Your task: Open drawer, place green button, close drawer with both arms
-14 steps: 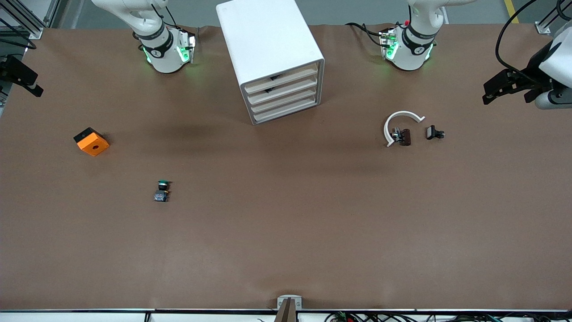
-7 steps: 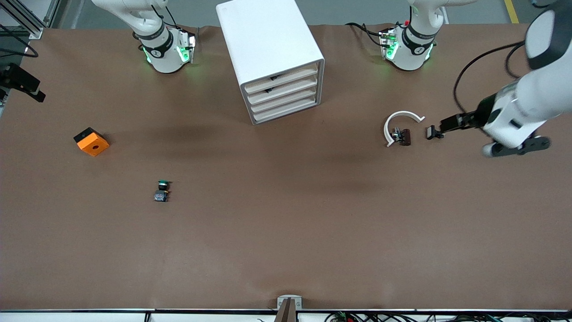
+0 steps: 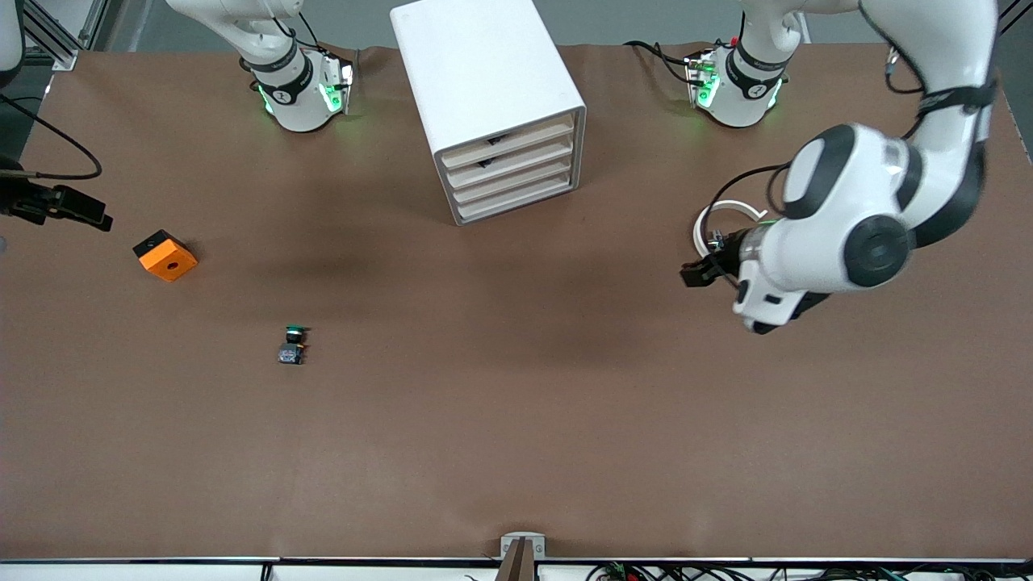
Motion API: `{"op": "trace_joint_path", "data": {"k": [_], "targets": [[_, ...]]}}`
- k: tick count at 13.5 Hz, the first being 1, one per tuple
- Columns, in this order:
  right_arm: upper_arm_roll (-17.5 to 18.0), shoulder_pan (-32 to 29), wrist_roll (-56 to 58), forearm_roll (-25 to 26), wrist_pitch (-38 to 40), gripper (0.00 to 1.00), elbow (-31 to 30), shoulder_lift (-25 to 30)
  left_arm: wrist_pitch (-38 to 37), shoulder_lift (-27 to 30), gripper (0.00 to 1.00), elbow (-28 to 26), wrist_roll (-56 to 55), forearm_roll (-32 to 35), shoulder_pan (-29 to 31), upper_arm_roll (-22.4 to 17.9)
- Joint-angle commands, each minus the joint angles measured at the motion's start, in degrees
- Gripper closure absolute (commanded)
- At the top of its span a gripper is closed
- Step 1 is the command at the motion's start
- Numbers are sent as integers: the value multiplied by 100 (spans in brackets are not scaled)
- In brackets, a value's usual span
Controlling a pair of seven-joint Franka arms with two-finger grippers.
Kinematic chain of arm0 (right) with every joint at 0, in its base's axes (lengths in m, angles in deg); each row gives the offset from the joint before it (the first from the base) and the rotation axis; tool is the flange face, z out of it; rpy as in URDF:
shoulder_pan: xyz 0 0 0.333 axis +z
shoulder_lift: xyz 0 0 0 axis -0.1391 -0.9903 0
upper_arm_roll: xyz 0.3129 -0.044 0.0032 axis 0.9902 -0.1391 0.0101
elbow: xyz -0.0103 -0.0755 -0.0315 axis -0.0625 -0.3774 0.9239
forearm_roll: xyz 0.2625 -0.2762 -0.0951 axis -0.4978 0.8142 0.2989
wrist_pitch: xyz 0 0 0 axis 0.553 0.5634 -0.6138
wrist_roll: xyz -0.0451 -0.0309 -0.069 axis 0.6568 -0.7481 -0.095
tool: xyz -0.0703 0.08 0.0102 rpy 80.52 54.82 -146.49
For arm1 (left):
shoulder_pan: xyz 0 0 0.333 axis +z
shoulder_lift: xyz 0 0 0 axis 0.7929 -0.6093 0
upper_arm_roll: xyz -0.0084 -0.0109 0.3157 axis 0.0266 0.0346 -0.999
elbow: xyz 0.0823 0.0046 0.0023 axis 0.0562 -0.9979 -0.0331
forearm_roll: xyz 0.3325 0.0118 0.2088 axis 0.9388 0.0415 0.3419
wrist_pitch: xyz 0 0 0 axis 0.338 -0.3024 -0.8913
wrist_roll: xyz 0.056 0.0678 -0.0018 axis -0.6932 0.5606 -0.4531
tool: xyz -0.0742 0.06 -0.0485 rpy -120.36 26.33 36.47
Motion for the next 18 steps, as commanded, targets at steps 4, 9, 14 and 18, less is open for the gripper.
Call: {"op": "trace_joint_path", "data": {"k": [4, 9, 14, 18], "targets": [[105, -35, 80, -80, 3, 0, 321, -528, 308, -1362, 0, 715, -3099, -420, -696, -8], [114, 290, -8, -115, -1005, 0, 94, -1063, 457, -1891, 0, 866, -4836, -1201, -996, -8], [114, 790, -1033, -159, -2296, 0, -635, -1310, 413, -2120, 0, 822, -5513, -2274, -1074, -8], [123, 931, -1204, -667, -3965, 0, -1618, -1503, 413, -2410, 0, 830, -6434, -2372, -1347, -8]]}}
